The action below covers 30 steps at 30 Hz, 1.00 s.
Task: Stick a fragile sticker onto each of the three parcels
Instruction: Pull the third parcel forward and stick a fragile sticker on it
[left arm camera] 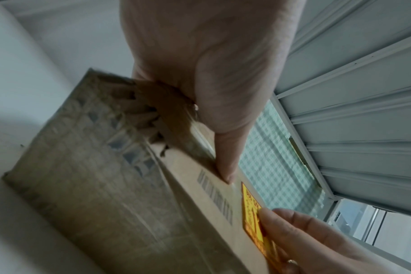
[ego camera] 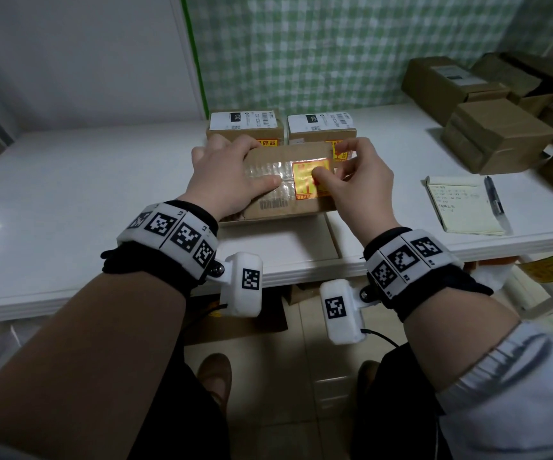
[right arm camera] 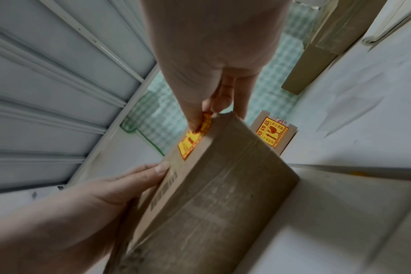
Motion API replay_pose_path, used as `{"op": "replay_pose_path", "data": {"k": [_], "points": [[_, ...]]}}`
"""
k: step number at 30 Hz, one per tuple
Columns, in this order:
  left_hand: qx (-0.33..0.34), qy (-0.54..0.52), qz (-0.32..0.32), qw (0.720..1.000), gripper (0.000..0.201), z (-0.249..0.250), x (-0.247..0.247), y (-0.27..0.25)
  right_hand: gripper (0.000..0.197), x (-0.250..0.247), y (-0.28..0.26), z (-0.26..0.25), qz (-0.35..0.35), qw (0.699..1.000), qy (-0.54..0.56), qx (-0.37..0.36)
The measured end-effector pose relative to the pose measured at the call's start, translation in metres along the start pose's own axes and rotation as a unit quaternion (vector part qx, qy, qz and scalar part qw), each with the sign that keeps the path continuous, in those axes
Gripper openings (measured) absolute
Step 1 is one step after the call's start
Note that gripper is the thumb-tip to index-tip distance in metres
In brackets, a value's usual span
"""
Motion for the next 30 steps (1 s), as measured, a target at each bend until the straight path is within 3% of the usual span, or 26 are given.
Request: {"op": "replay_pose_path", "data": {"k": [4,7,9,12,17,25,30], "points": [[-0.006,-0.003,-0.003,1.000,0.061,-0.002,0.002,0.001,0.036,-0.007,0.004,0.009,0.031,0.998,-0.057,0.016],[-0.004,-0.004,-0.003,1.000,0.061,-0.003,0.003,0.002,0.047,-0.009,-0.001,-0.001,0.037,0.994,-0.086,-0.061],[-0.001,-0.002,0.000,1.000,0.061,-0.003,0.003,0.002,0.056,0.003,-0.012,-0.015,-0.024,0.980,-0.131,-0.146],[-0.001,-0.001,0.004,1.000,0.061,-0.003,0.003,0.004,0.069,0.028,-0.031,-0.017,-0.116,0.931,-0.253,-0.234],[0.012,0.014,-0.005,1.000,0.061,-0.003,0.004,0.005,0.081,0.039,-0.035,-0.014,-0.122,0.901,-0.327,-0.257],[0.025,0.015,-0.010,1.000,0.060,-0.004,0.006,0.009,0.082,0.055,-0.051,-0.025,-0.186,0.847,-0.341,-0.363],[0.019,0.017,-0.009,1.000,0.061,-0.010,0.009,0.011,0.078,0.047,-0.046,-0.018,-0.177,0.859,-0.338,-0.342]]}}
Point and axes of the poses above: each hand's wrist, its own y-axis towards the middle knuckle, its own x-axis out of the palm, z = x × y, the point moved 7 cm from there along y, towards the middle knuckle, and after that the axes turned 12 degrees about z, right-handed, at the moved point
